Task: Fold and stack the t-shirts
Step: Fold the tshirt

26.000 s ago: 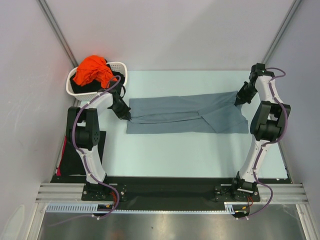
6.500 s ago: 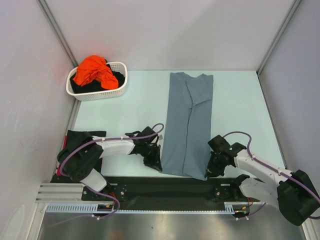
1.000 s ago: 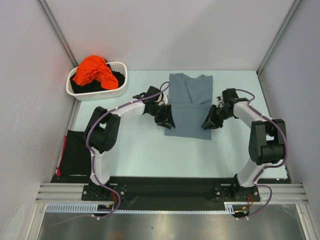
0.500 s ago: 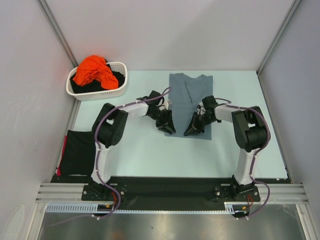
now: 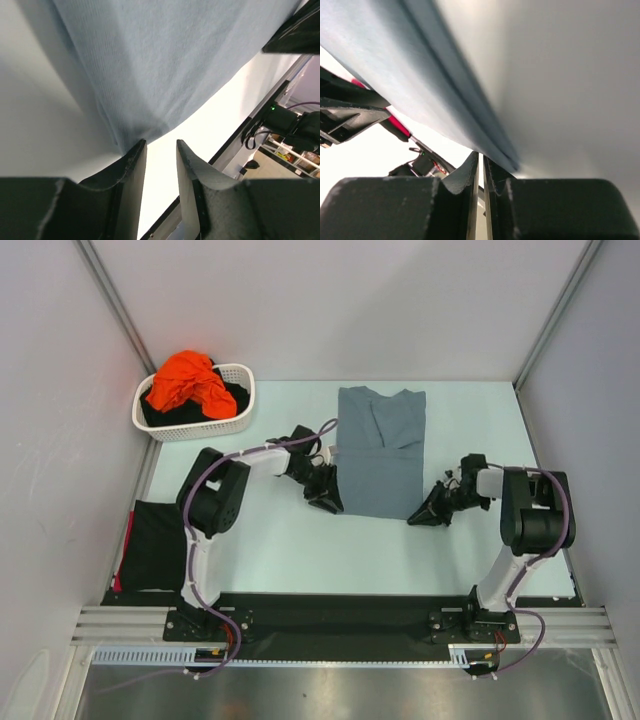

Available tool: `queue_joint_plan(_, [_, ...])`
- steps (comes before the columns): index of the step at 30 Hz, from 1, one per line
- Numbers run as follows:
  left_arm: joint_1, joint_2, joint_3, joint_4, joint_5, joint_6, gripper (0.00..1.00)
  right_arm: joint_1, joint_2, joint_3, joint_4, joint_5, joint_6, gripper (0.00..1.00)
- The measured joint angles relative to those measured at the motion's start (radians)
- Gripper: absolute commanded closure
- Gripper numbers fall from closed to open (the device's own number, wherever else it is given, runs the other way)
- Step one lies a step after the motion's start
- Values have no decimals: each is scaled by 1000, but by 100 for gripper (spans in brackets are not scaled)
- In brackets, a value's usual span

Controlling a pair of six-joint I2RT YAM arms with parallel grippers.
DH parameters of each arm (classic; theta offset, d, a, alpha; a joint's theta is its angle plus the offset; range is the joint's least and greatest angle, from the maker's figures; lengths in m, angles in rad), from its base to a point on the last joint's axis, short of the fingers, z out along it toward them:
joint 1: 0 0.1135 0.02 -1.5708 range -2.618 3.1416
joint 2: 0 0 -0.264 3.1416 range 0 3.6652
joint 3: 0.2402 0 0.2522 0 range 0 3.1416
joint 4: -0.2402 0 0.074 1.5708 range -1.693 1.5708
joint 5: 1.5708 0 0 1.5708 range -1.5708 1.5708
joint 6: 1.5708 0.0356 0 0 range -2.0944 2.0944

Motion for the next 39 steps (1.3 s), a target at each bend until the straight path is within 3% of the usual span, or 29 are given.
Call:
queue_joint_plan(10, [1,-74,-18,-92,-89,58,57,-91,-142,-37,-85,54,-37,86])
queue_joint_plan(16, [10,-87,60,-82,-61,60,59,-84,-162,63,-58,25,10,82])
queue_joint_plan(23, [71,24,105,195,84,-126,60,-77,51,181,230,-82,222,78])
queue_joint_plan(31, [116,221,172,464,157,-360,60,-72,290,381,381,-143,329,78])
queue_joint_plan(39, [146,267,238,519,165,-399,59,-134,404,435,439,-183,351,77])
